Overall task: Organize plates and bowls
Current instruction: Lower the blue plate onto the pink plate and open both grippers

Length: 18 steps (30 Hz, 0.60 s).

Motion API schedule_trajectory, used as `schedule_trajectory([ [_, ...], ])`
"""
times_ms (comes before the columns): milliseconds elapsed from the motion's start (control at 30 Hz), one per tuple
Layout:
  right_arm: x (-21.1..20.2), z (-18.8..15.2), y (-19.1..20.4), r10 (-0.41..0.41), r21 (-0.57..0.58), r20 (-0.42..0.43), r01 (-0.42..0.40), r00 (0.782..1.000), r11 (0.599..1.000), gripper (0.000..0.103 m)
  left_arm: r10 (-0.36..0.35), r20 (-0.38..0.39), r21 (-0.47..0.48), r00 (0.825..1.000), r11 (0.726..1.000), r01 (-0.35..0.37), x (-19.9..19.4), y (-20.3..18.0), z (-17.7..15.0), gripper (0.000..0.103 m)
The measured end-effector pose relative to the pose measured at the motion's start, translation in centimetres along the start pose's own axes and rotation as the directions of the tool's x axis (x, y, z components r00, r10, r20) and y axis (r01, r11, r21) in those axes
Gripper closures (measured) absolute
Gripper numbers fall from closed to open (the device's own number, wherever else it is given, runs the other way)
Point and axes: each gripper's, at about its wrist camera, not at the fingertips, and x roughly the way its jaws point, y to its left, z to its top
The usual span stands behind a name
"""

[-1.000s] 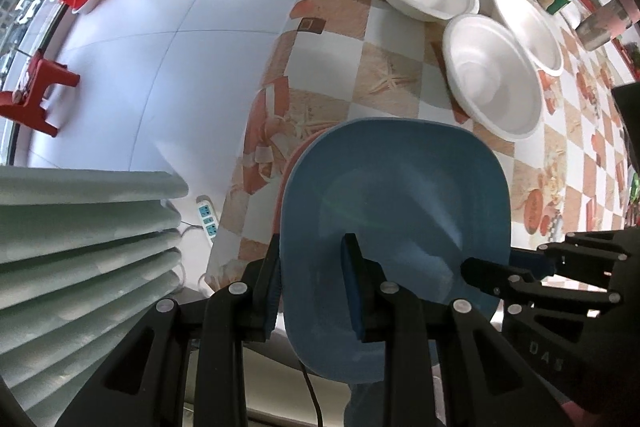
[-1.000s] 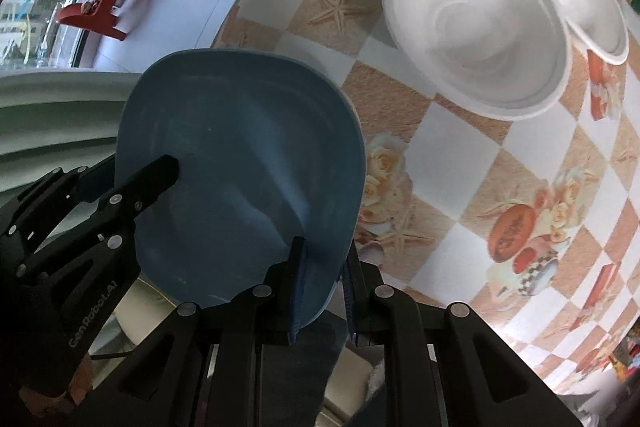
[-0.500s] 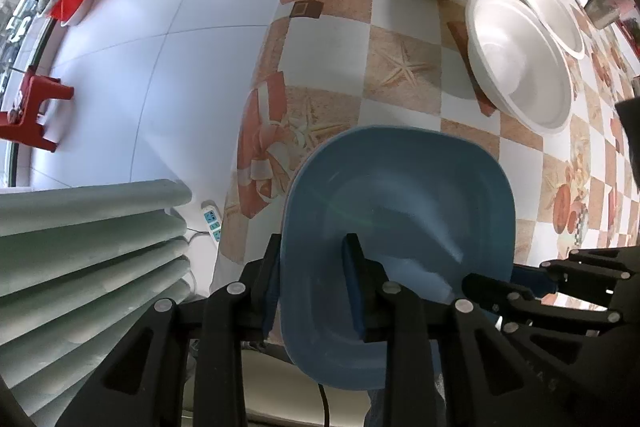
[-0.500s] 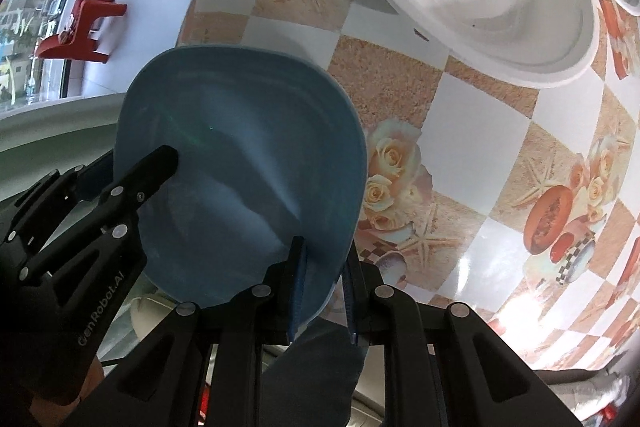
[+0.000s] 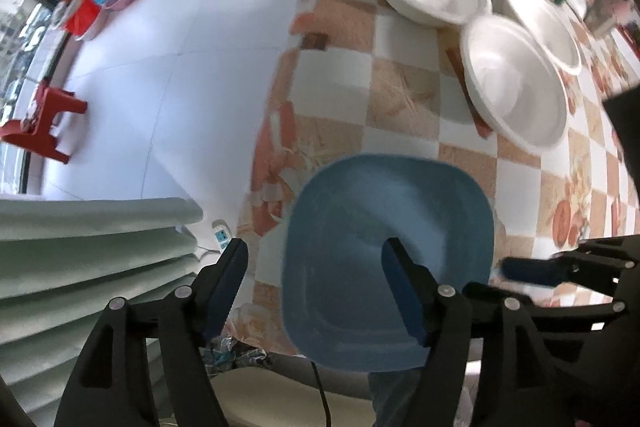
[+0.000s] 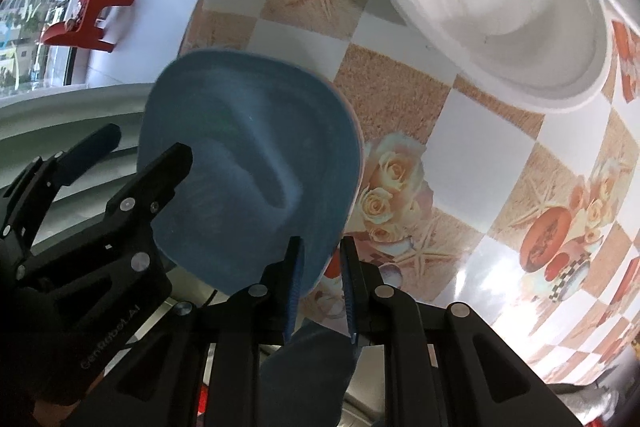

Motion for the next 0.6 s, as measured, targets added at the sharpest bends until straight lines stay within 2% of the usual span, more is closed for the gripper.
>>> schedule_trajectory([
  [33,-0.1,-0.1,0.1,-0.003,-0.001,0.006,0.003,1.0,1.0,0.065,-0.011,0.004,-0.015,1.0,1.0,0.011,-0.2,0.4,0.1,0.027],
  [67,-0.4,-0.2,-0.1,-0.022,-0.003,0.012,0.022,1.0,1.0,0.044,-0.034,0.006,-0.039,0.999,0.999,0.034,-0.4,0.8,0.1,0.025],
  [133,-0.8,-0.4,-0.5,-0.026,-0.002,0.028,0.026,0.999,1.0,0.027,-0.054,0.008,-0.059,0.999,0.997,0.054,-0.7,1.1,0.2,0.024],
  [233,-1.6,-0.6,-1.3,0.001,0.026,0.04,-0.002,0.999,1.0,0.026,-0.079,0.011,-0.081,0.997,0.994,0.079,-1.0,1.2,0.2,0.022],
  [300,-2.2,-0.8,-1.7,-0.01,0.031,0.053,0.008,0.999,0.999,0.014,-0.109,0.024,-0.094,0.994,0.989,0.111,-1.4,1.1,0.4,0.018],
  [333,-2.3,-1.0,-1.9,-0.018,0.029,0.06,0.016,0.998,0.999,0.0,-0.126,0.045,-0.09,0.991,0.987,0.13,-1.7,1.0,0.4,0.014],
  [400,-3.0,-1.5,-2.6,-0.009,0.034,0.096,0.006,0.995,0.999,0.0,-0.137,0.073,-0.078,0.988,0.987,0.143,-2.3,0.5,0.3,0.009],
  [433,-3.2,-1.7,-3.2,-0.003,0.051,0.102,-0.003,0.995,0.999,0.0,-0.147,0.07,-0.076,0.987,0.985,0.152,-2.5,0.2,0.5,0.0],
  [600,-3.8,-3.1,-5.7,0.002,0.123,0.114,-0.016,0.993,0.992,0.0,-0.217,0.02,-0.077,0.976,0.973,0.218,-2.1,-1.1,0.8,0.0],
])
